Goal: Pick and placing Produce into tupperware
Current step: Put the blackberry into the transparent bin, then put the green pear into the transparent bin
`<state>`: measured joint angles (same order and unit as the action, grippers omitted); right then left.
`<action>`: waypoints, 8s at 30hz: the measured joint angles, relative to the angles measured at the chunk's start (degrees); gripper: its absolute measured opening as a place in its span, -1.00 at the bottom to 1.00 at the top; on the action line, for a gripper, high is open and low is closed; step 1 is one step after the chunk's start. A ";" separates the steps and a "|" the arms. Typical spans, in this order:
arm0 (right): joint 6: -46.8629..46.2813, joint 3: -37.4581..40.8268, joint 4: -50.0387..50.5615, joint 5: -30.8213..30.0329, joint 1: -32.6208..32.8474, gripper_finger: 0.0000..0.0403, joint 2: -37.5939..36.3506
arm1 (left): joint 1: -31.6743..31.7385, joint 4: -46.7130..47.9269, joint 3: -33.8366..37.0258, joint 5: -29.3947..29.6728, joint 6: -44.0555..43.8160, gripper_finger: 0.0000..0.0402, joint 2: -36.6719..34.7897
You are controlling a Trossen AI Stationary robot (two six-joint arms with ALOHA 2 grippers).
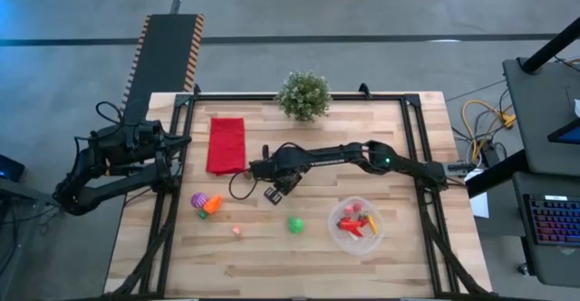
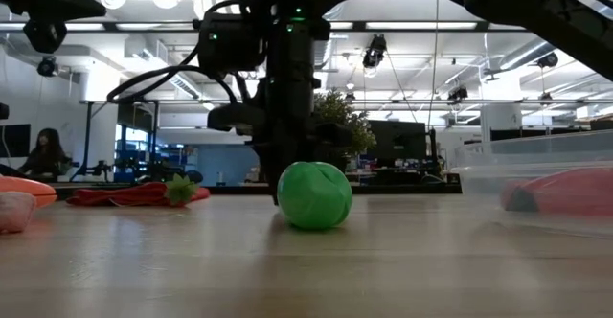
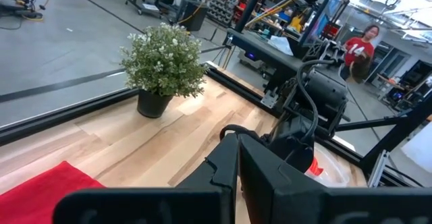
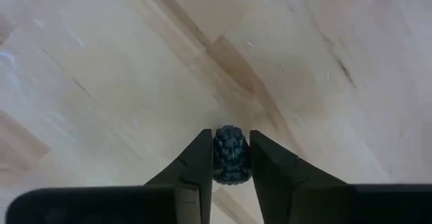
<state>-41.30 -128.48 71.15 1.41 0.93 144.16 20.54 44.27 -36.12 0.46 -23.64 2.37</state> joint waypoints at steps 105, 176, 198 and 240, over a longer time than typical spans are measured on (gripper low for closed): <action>7.35 -4.02 -21.50 6.09 -6.05 0.06 -1.00 | 0.01 -0.36 -0.02 0.76 -1.55 -1.00 3.79; 0.85 -3.53 8.38 7.54 11.48 0.07 -5.68 | -0.01 -0.98 4.66 -3.66 -1.62 -1.00 3.76; -9.41 7.45 -0.80 6.34 14.05 0.09 -6.26 | 0.01 -0.87 4.63 -4.43 -3.04 -1.00 3.76; -5.99 9.75 -3.26 1.35 10.69 0.41 -5.44 | 0.01 -0.87 4.63 -4.38 -2.95 -1.00 3.76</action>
<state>-47.29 -118.74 67.90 2.76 11.62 138.72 20.55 43.40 -31.48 -3.92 -26.59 6.13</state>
